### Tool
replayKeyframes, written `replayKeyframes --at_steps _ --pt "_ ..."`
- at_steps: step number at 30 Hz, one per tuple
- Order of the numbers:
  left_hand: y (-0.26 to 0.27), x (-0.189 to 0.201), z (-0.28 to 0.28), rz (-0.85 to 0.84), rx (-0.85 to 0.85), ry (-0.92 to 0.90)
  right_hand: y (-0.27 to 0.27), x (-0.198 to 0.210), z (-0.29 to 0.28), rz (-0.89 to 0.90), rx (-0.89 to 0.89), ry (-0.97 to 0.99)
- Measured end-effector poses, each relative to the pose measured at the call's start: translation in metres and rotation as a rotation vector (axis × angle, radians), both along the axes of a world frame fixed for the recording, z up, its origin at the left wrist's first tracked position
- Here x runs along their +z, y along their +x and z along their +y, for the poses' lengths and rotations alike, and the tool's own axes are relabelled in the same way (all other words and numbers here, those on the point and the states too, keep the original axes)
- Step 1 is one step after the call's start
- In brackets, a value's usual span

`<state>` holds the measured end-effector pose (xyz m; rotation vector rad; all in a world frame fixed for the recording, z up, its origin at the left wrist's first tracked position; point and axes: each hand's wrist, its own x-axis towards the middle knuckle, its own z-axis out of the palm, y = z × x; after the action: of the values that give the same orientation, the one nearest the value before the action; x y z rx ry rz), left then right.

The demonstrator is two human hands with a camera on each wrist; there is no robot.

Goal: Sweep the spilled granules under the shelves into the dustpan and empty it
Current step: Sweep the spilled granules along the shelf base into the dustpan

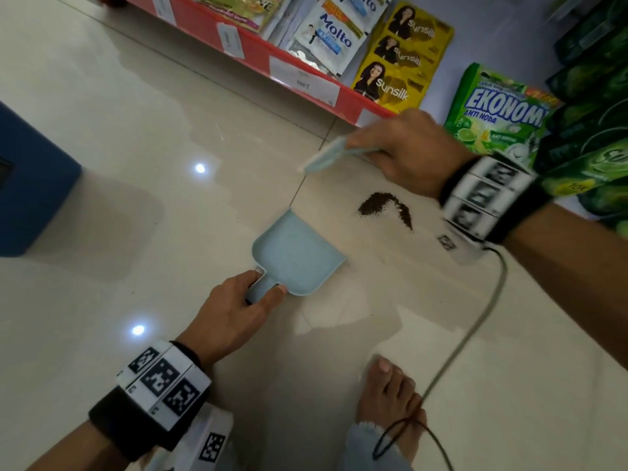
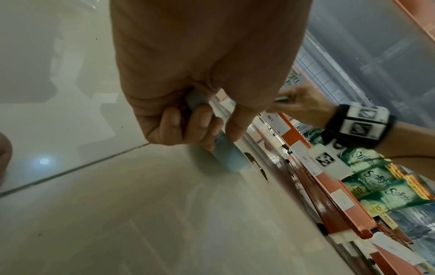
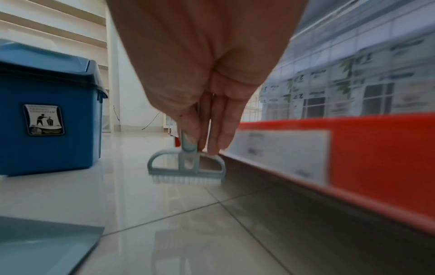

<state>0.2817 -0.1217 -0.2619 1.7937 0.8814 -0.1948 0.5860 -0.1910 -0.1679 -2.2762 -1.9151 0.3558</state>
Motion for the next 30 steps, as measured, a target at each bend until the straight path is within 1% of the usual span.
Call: replayKeyframes --at_steps 2,5,7,10,12,14,17,19,24,26,27,30 --pt "0.003 0.001 0.000 -0.001 -0.002 0.015 -0.006 -0.011 0.029 0.007 -0.003 0.003" --pt "0.007 0.002 -0.002 -0.014 -0.011 0.027 -0.010 -0.026 0.044 -0.037 -0.007 -0.102" --pt "0.008 0.003 -0.003 -0.015 -0.019 0.027 -0.007 -0.028 0.025 -0.041 0.012 -0.160" --pt "0.007 0.003 -0.003 -0.036 -0.016 0.023 0.002 -0.024 -0.027 -0.032 0.030 -0.200" --pt "0.008 0.001 -0.003 -0.050 -0.007 0.012 0.006 -0.019 -0.065 -0.061 0.017 -0.183" --pt "0.011 0.001 -0.003 -0.051 -0.023 0.008 0.011 -0.012 -0.095 -0.085 -0.008 -0.112" --pt "0.018 0.003 -0.005 -0.047 -0.061 -0.003 0.017 -0.007 -0.112 -0.151 -0.102 0.019" --pt "0.026 0.005 -0.007 -0.051 -0.087 -0.015 0.013 -0.009 -0.108 -0.176 -0.212 0.032" --pt "0.056 0.006 -0.011 -0.068 -0.121 -0.023 -0.016 -0.034 -0.084 -0.199 -0.430 -0.178" --pt "0.064 0.005 -0.012 -0.068 -0.121 -0.018 -0.023 -0.041 -0.089 -0.187 -0.452 -0.229" --pt "0.070 0.003 -0.016 -0.066 -0.151 -0.021 -0.024 -0.041 -0.100 -0.157 -0.476 -0.240" --pt "0.067 0.002 -0.016 -0.057 -0.162 -0.028 -0.035 -0.035 -0.118 -0.028 -0.502 -0.138"
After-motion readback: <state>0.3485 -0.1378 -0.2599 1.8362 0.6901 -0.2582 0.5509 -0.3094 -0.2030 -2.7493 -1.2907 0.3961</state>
